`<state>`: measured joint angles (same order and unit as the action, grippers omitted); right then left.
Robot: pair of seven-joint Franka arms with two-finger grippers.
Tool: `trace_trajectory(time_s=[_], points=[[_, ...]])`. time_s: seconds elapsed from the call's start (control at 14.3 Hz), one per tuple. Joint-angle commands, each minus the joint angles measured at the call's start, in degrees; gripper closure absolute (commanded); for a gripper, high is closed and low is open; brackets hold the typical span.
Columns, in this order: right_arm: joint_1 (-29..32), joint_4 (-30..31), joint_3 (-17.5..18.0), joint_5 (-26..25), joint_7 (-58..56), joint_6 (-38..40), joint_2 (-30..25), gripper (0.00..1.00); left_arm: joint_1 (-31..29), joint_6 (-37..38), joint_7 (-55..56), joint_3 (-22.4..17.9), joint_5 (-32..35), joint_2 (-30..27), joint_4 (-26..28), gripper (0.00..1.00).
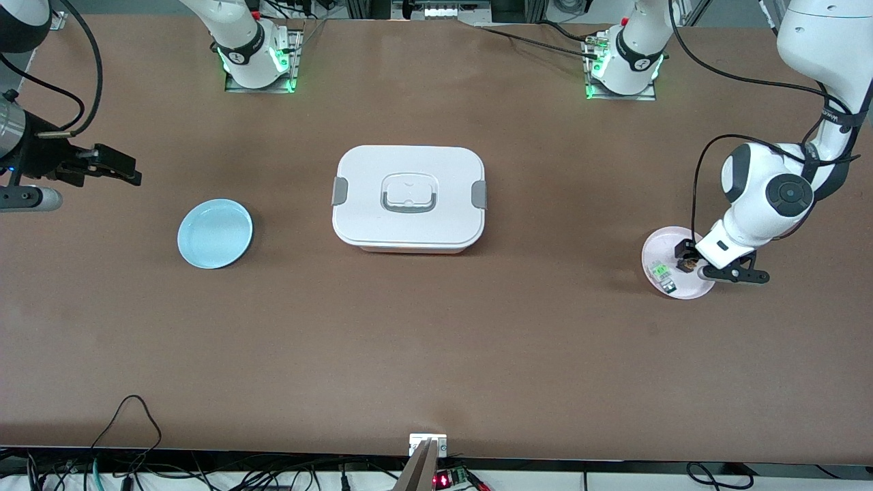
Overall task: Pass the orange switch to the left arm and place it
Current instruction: 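Open the left gripper to release the switch on the pink plate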
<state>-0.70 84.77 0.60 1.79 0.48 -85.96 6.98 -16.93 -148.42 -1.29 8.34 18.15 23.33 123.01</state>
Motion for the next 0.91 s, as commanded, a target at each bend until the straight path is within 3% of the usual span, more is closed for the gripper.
trace_trajectory(time_s=[0.0, 0.14, 0.28, 0.49, 0.7, 0.84], points=[[1.14, 3.28, 1.51, -0.82, 1.27, -1.75, -3.45, 0.00, 0.76, 0.58, 0.33, -0.60, 1.89, -1.53, -0.14, 0.00], [1.05, 9.06, 1.42, -0.82, 2.23, -5.26, -8.10, 0.00, 1.72, 1.38, -0.11, -0.34, 1.89, -3.03, 1.43, 0.00], [1.05, 12.51, 1.42, -0.91, 3.82, -7.03, -10.66, 0.00, 3.57, 3.03, -0.02, 0.01, 1.54, -9.06, 0.74, 0.00], [1.05, 13.58, 1.42, -1.78, 3.82, -8.09, -11.90, 0.00, 4.53, 14.34, -0.20, 2.20, -0.91, -15.67, -3.37, 0.00], [1.05, 13.58, 1.42, -1.79, 3.82, -7.65, -11.99, 0.00, 4.63, 27.96, -0.38, 2.91, -8.81, -19.02, -10.83, 0.00], [1.05, 13.40, 1.51, -1.79, 3.82, -7.56, -11.99, 0.00, 5.15, 35.27, -0.29, 3.00, -10.59, -20.78, -15.67, 0.00]])
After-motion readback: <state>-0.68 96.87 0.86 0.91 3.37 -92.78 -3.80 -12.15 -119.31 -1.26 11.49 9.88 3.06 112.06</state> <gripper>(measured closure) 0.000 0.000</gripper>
